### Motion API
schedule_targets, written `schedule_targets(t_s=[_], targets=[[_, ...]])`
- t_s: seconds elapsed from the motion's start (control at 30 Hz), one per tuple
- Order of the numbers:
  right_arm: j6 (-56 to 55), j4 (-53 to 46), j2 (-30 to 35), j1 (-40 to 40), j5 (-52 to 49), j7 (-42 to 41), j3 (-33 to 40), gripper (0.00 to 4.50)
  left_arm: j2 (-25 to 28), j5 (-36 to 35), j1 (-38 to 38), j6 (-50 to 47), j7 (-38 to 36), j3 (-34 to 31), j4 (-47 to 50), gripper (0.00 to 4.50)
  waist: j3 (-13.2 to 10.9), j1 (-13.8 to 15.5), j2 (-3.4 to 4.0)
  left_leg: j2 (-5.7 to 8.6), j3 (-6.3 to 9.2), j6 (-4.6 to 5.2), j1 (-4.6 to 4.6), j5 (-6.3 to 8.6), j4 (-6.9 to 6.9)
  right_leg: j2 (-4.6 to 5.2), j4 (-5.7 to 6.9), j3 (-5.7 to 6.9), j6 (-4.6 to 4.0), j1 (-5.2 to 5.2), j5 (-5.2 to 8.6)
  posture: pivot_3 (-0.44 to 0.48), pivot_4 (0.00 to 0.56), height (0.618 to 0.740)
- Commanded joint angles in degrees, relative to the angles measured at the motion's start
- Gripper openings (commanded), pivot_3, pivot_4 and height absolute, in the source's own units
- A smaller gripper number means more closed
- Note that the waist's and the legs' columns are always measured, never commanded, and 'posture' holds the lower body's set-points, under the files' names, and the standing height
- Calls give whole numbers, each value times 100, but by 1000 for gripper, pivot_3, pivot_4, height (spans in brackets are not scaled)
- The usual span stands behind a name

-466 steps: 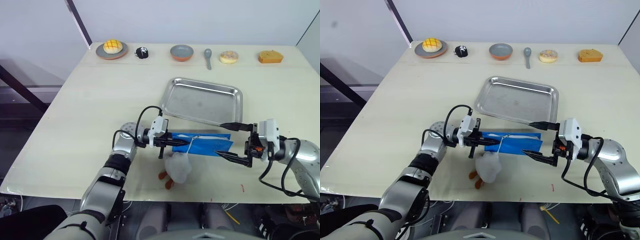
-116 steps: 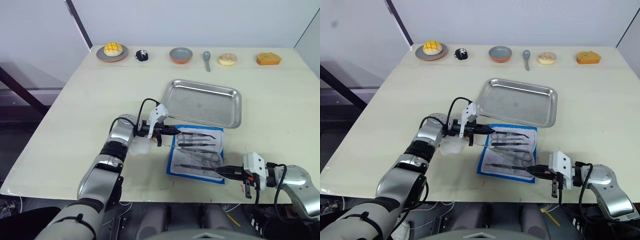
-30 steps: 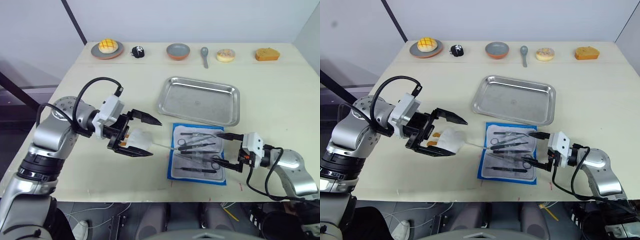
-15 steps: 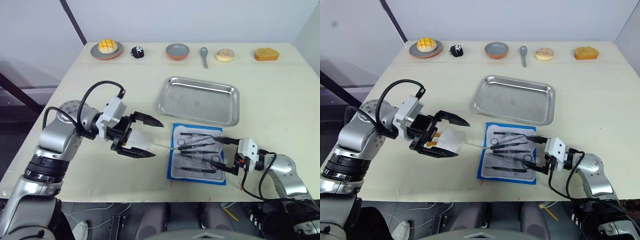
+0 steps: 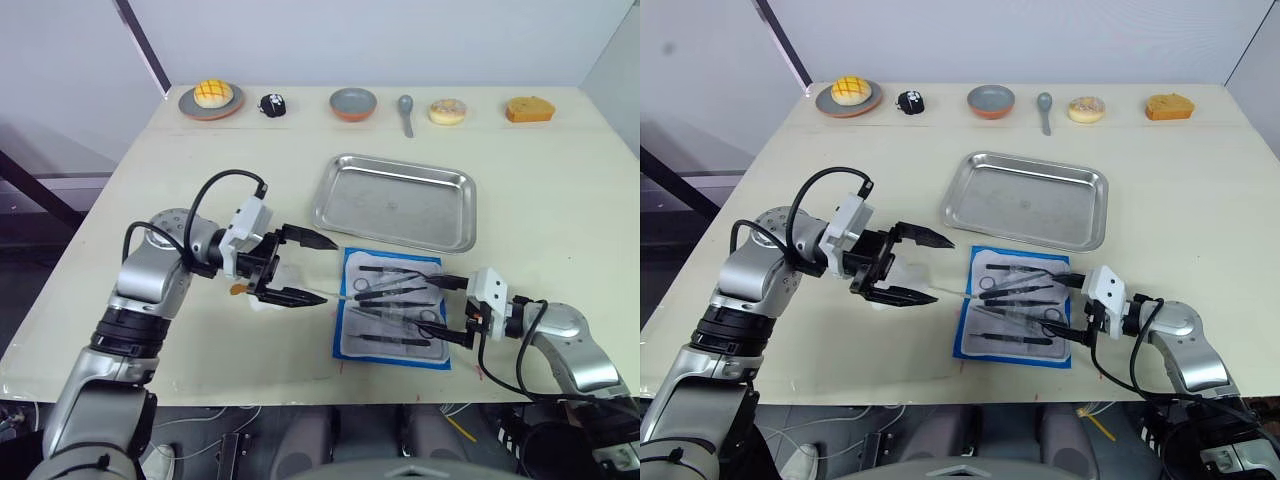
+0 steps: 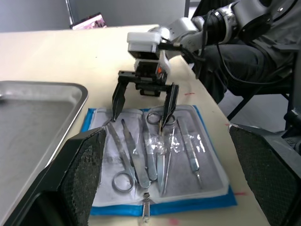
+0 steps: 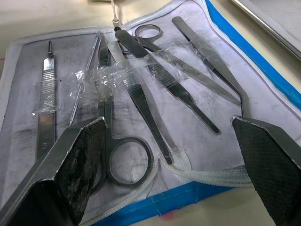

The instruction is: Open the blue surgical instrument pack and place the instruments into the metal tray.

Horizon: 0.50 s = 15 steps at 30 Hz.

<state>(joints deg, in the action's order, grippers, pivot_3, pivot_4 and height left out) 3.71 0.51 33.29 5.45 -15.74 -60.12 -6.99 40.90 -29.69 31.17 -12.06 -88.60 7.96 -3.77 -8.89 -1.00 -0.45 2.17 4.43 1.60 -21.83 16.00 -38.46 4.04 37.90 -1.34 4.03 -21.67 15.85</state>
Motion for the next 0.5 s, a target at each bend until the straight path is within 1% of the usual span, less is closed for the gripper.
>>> schedule_targets(t_s=[0.03,0.13,0.23,0.33,0.37,0.47,0.5], targets=[[416,304,95,-121,311,101,-231,4500,-282,390,168,63,372,179,-202,4420,6,7,-10,0,0,0,0,0,0,0,0,0,0,1,0,0,150,740],[450,335,134,-96,362,90,-265,4500,-630,648,323,148,652,257,-539,4420,15,4,-24,0,1,4,0,2,-1,0,0,1,0,1,0,0,150,740],[358,407,152,-54,416,90,-292,4500,-894,971,488,338,702,452,-1009,4420,22,-4,-31,0,2,0,1,0,0,-1,0,2,0,1,0,0,150,740],[284,489,167,-12,465,101,-337,4500,-1162,1191,612,537,602,625,-1480,3713,26,3,-31,0,2,0,2,0,1,-2,0,2,0,1,0,0,150,740],[276,497,172,-10,469,103,-346,4500,-1219,1273,635,632,578,663,-1606,3364,28,8,-34,1,2,0,2,0,0,-1,0,2,0,2,0,0,150,740],[219,531,172,2,475,116,-345,4500,-1361,1485,739,957,538,707,-2014,2051,28,2,-36,3,1,0,2,0,-1,0,0,2,0,2,0,0,150,740],[205,543,169,5,476,123,-347,4500,-1386,1565,779,1090,507,724,-2154,2051,28,1,-36,2,1,-1,1,0,-1,-1,0,2,0,1,0,0,150,740]])
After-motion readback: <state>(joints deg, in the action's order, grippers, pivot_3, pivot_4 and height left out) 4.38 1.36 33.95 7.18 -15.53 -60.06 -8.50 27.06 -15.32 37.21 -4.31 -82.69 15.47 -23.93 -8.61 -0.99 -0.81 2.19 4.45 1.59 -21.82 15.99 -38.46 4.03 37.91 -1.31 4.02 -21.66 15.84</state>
